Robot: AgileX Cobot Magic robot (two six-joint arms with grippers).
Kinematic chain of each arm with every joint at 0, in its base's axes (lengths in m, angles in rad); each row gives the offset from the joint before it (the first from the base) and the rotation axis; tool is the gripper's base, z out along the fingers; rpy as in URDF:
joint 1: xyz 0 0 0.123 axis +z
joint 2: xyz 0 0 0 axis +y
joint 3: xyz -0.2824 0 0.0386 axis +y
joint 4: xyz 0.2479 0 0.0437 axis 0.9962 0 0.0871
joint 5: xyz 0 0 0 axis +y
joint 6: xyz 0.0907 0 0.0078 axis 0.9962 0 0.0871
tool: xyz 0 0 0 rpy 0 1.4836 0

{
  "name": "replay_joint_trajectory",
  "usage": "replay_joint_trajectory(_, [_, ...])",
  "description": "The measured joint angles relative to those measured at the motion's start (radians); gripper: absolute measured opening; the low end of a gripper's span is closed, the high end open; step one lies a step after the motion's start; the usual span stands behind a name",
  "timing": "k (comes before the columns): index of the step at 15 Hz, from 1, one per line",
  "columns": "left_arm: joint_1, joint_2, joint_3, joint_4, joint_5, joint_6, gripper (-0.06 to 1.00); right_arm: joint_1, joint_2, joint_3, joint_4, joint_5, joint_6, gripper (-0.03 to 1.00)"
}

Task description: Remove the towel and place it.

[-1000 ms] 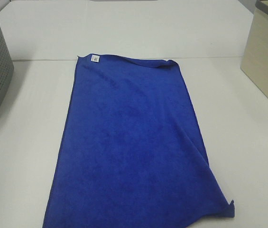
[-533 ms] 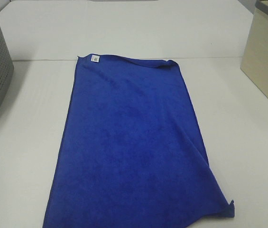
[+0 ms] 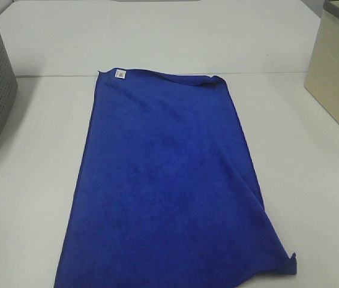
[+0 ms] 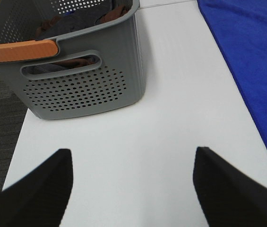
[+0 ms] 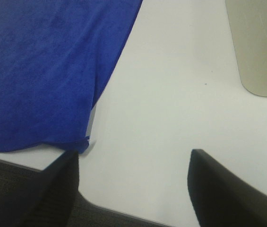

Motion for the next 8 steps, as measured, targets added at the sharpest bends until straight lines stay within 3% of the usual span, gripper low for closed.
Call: replay_joint_trajectory(8, [0.000, 0.000, 0.000, 0.000, -0.008, -0.003, 0.68, 0.000, 0.000, 0.003, 0.000, 0.000, 0.000, 0.66])
